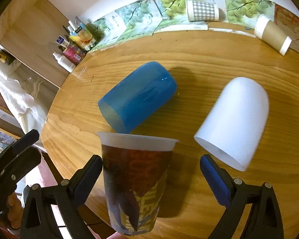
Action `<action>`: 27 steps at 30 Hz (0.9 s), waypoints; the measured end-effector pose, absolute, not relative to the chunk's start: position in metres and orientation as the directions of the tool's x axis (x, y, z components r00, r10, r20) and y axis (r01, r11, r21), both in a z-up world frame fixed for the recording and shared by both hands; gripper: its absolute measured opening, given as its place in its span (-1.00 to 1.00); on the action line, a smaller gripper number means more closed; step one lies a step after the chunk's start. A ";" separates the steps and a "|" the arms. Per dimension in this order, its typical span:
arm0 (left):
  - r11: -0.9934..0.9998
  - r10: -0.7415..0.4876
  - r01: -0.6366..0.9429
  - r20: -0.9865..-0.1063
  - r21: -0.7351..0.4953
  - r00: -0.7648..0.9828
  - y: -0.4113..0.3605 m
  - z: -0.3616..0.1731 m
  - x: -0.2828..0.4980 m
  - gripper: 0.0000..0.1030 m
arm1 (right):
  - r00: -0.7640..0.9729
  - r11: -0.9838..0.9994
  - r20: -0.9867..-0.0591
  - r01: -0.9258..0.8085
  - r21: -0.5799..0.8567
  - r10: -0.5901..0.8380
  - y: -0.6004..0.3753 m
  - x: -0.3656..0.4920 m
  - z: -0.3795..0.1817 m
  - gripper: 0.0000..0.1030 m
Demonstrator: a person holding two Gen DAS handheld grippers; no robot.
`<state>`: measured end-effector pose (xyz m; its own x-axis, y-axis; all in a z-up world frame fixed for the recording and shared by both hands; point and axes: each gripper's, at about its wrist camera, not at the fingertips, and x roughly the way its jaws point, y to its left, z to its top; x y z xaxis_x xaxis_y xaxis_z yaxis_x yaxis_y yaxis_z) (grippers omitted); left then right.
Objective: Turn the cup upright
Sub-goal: 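Close the right tool on the upright cup while the left tool releases it, then carry the upright cup with the right tool over the desk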
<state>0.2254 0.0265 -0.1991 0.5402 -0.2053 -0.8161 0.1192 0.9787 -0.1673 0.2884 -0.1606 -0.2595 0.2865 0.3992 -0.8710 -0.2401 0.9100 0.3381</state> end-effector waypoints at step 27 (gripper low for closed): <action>0.962 -0.260 0.201 -0.843 -0.185 0.471 0.022 -0.207 0.228 0.57 | 0.227 0.945 -0.919 -0.134 0.298 0.322 -0.163 0.304 -0.277 0.51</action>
